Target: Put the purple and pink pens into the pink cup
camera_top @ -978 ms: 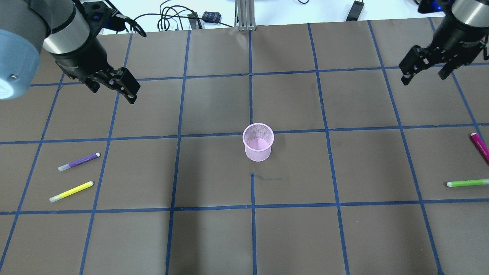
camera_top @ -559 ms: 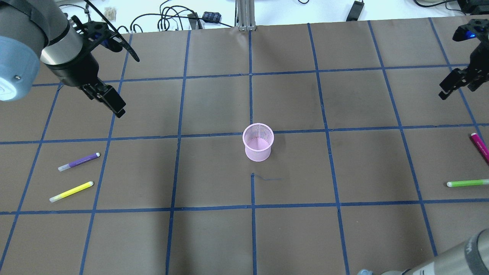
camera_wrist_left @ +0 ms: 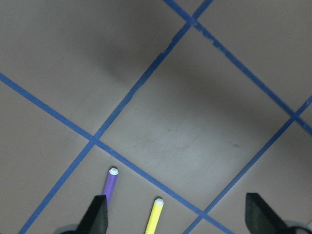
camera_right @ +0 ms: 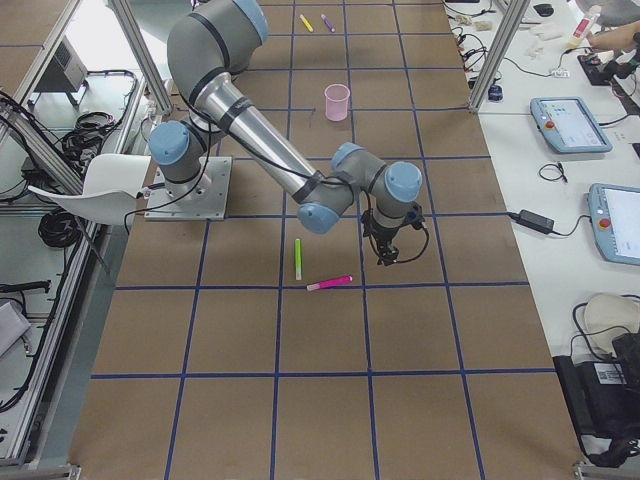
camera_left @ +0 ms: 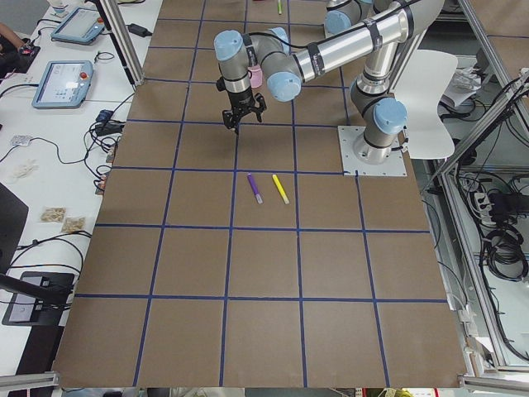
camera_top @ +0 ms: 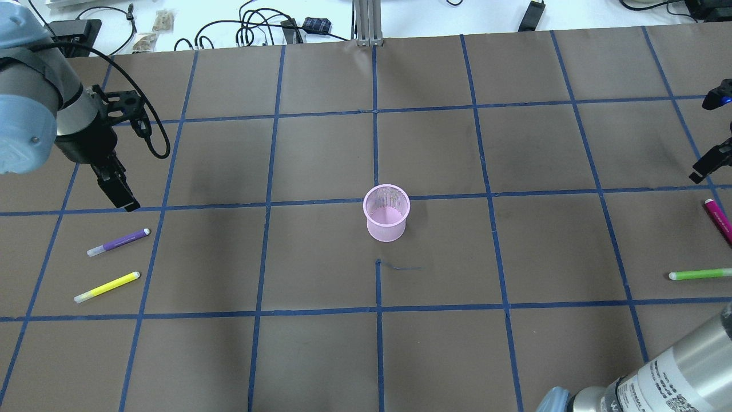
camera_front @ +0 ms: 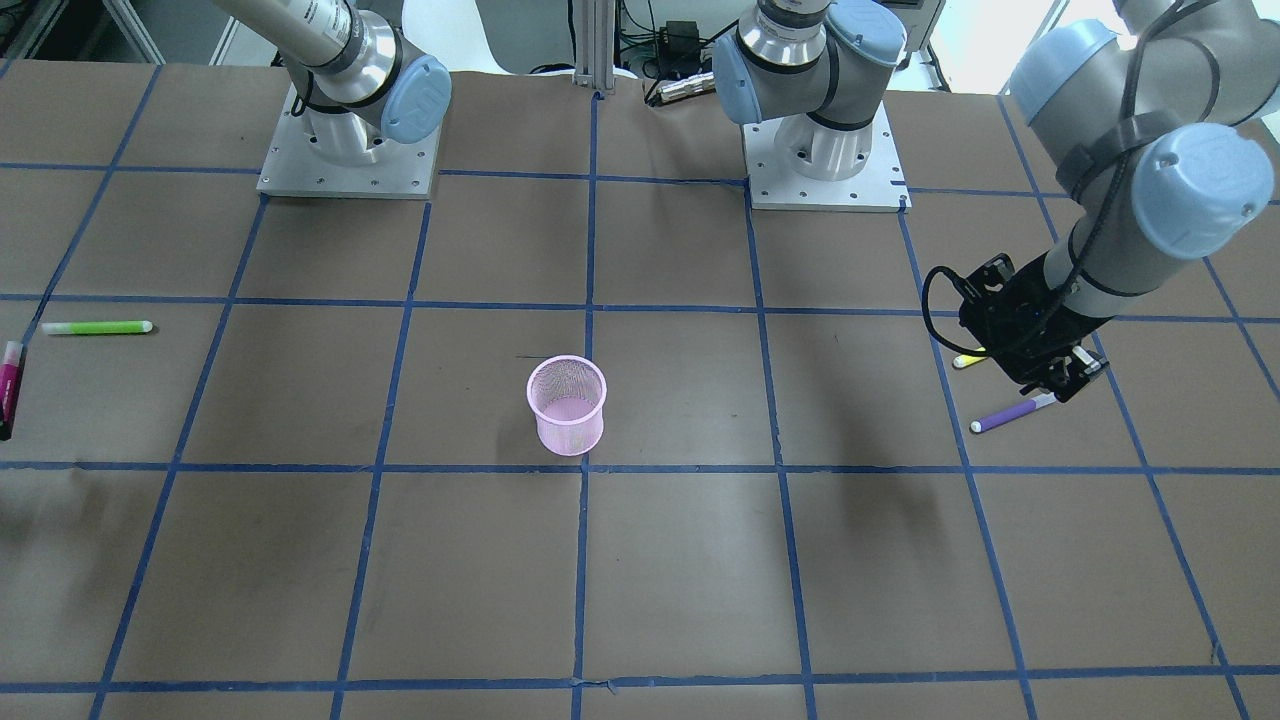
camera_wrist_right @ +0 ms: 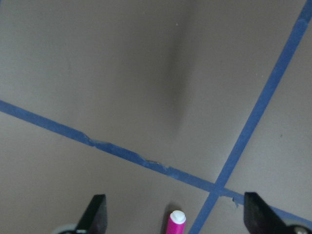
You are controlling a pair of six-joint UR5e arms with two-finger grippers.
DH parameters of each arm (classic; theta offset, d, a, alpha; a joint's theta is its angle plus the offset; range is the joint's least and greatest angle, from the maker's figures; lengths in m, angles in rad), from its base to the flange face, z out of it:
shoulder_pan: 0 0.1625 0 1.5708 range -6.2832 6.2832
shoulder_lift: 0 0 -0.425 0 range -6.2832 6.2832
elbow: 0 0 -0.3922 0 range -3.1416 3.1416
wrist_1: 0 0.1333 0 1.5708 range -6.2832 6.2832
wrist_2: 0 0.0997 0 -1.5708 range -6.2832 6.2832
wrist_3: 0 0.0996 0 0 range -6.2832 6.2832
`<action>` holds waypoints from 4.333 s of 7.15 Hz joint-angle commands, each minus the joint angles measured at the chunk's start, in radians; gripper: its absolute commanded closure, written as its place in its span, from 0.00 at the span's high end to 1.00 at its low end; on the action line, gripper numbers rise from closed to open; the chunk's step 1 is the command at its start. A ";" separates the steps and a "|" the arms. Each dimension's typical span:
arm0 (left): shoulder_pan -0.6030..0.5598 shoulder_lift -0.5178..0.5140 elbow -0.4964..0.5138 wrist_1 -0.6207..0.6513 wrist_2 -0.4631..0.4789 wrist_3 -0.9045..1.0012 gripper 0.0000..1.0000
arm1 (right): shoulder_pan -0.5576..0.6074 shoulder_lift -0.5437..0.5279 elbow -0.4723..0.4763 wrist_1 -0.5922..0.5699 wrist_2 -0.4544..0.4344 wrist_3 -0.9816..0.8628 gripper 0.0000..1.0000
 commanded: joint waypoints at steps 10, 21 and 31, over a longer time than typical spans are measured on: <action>0.026 -0.287 -0.133 0.378 0.265 0.235 0.91 | -0.045 0.008 0.077 -0.003 -0.089 0.122 0.00; 0.027 -0.304 -0.173 0.447 0.260 0.239 0.37 | 0.705 -0.595 0.539 -0.641 0.515 0.972 0.00; 0.023 -0.168 -0.147 0.433 0.124 0.255 0.00 | 1.024 -0.302 0.554 -1.057 0.177 1.304 0.99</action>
